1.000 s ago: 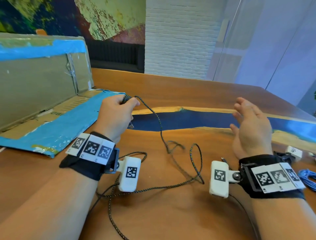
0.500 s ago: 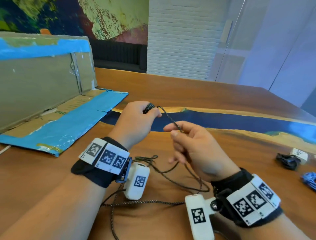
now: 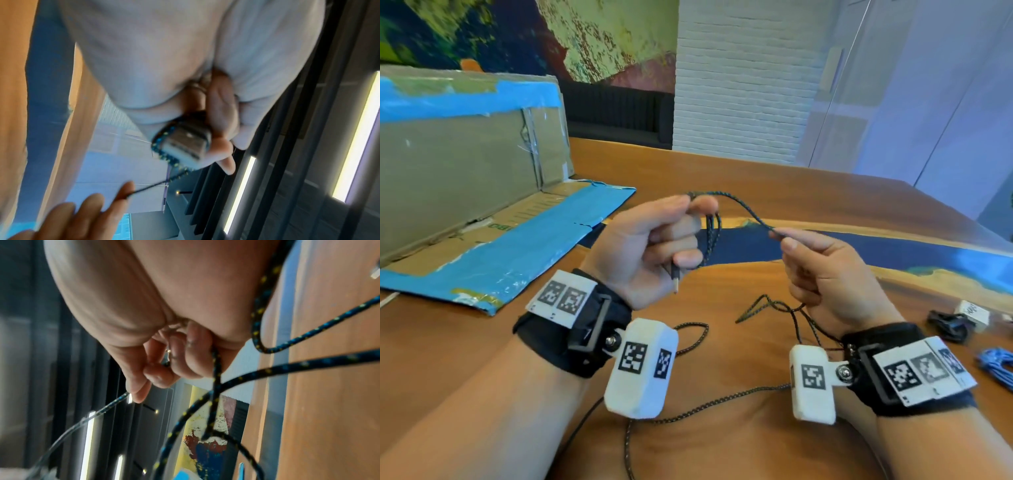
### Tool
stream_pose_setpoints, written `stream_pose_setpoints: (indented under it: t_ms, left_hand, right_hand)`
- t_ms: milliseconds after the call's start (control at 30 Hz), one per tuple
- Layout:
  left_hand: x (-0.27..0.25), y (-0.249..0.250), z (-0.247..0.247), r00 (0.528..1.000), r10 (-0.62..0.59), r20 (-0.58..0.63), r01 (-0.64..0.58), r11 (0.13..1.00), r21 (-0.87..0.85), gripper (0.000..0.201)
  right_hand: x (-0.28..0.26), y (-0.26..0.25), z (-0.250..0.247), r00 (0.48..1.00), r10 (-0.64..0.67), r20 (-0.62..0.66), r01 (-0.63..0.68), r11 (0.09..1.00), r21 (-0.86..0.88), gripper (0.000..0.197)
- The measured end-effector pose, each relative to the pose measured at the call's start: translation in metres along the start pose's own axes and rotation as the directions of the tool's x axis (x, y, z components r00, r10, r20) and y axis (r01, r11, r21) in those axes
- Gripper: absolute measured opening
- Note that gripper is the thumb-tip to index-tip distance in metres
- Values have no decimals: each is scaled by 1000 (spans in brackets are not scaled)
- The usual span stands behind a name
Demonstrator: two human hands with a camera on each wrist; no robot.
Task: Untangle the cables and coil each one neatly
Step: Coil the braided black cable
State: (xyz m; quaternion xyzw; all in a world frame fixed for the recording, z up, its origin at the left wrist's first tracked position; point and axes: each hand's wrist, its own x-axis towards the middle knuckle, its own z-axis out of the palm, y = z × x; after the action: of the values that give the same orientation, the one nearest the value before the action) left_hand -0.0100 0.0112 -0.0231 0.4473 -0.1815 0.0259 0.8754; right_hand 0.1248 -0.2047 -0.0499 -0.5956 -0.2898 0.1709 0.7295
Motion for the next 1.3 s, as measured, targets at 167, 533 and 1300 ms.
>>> stream_pose_setpoints:
  t_ms: [167,533,1300]
  left_hand:
    - [14,-10,8,917,210,-340,-282,942,-179,39]
    - [15,-33,8,911,102,-399,303,492,816,21]
    - [8,24,-49,686,94,-721,-83,995,51,38]
  right_hand:
    - [-11,0,26,963,111,247,39,845,-533,25]
    - [-19,-7,31,937,110,331,43,905,-422,17]
    - [19,4,-46,902,276,-331,-119,898,424,31]
